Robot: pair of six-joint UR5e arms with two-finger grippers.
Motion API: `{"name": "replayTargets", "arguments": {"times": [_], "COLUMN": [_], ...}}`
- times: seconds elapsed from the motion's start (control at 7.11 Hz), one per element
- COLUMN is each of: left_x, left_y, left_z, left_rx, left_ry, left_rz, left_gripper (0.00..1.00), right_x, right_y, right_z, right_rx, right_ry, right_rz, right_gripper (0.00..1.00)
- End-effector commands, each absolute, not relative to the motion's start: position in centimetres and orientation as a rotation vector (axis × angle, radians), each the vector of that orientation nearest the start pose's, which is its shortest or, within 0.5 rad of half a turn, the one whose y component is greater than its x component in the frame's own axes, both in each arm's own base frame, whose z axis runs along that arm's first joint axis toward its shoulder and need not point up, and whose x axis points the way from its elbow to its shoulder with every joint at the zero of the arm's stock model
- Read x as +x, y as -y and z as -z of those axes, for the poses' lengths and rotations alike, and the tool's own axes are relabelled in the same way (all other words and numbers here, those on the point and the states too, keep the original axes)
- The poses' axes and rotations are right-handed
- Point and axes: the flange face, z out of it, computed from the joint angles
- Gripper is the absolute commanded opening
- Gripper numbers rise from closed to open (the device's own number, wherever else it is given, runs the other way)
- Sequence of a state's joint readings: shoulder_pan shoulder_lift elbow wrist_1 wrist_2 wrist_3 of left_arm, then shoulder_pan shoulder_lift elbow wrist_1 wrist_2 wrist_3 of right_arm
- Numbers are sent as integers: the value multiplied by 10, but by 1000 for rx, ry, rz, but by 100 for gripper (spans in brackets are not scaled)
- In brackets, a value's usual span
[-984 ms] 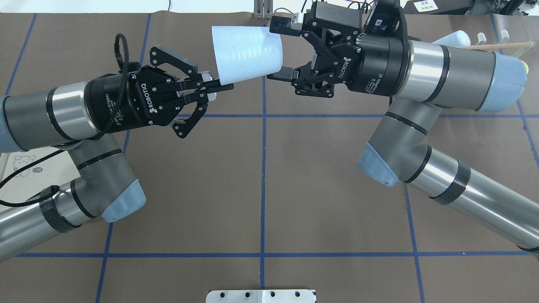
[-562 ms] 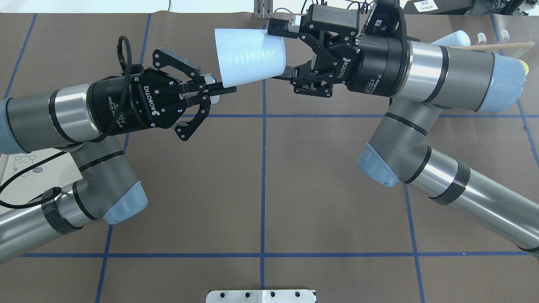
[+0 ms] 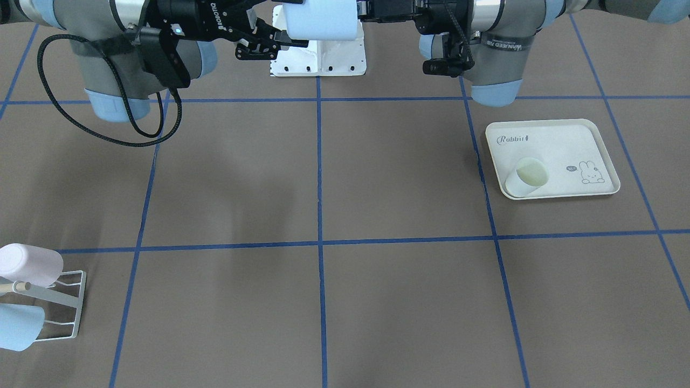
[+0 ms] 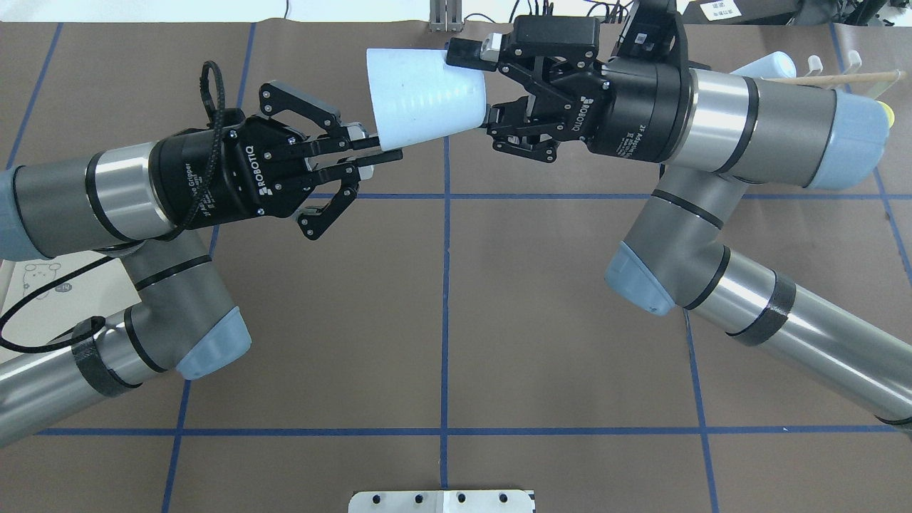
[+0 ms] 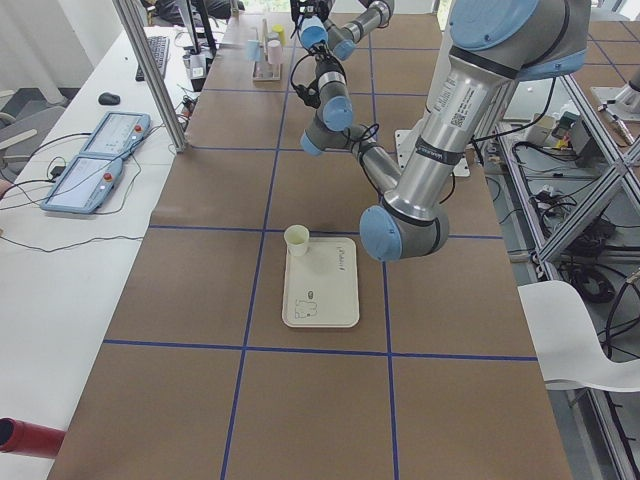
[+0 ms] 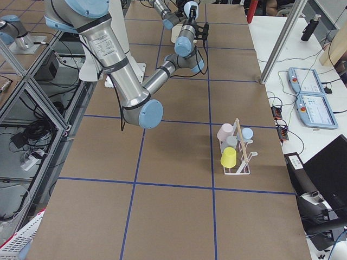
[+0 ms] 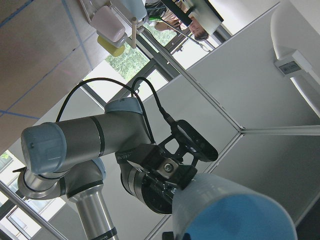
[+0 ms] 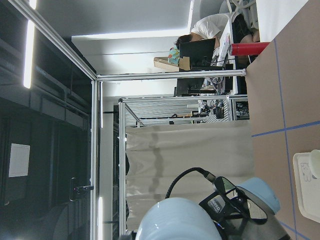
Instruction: Transfer IKEA cup to right arm and place on rack
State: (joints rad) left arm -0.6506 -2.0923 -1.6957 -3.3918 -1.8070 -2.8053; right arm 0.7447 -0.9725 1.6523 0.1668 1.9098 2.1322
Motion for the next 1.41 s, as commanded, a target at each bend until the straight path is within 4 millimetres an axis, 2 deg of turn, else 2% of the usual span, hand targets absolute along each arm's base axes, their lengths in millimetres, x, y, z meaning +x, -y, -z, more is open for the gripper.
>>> {"name": "replayTargets", "arguments": {"times": [0.0, 0.14, 0.28, 0.42, 0.7, 0.84, 0.98, 1.12, 1.27], "left_x": [332, 321, 309, 297, 302, 306, 307, 313, 320], "left_y": [399, 409, 419, 426, 433, 440, 442, 446, 449], "left_z": [-160, -169, -198, -220, -235, -245, -248, -257, -265], "left_rx": [-797, -762, -721, -632, -581, -532, -528, -528, -532], "left_ry": [-2377, -2370, -2340, -2325, -2302, -2287, -2280, -2259, -2239], "left_rz": [543, 581, 649, 677, 702, 710, 718, 735, 752], "left_gripper": [100, 100, 100, 100, 100, 100, 100, 100, 100], "right_x": [-321, -321, -322, -318, -291, -269, -239, -212, -180], "right_y": [434, 435, 436, 442, 471, 500, 534, 559, 579], "right_z": [-132, -135, -139, -156, -235, -266, -266, -274, -294], "right_rx": [65, 67, 70, 157, 336, 402, 389, 456, 506], "right_ry": [2366, 2361, 2351, 2312, 2074, 1931, 1779, 1642, 1511], "right_rz": [-224, -229, -234, -232, -324, -346, -353, -351, -376], "right_gripper": [26, 26, 22, 17, 16, 14, 16, 18, 20]}}
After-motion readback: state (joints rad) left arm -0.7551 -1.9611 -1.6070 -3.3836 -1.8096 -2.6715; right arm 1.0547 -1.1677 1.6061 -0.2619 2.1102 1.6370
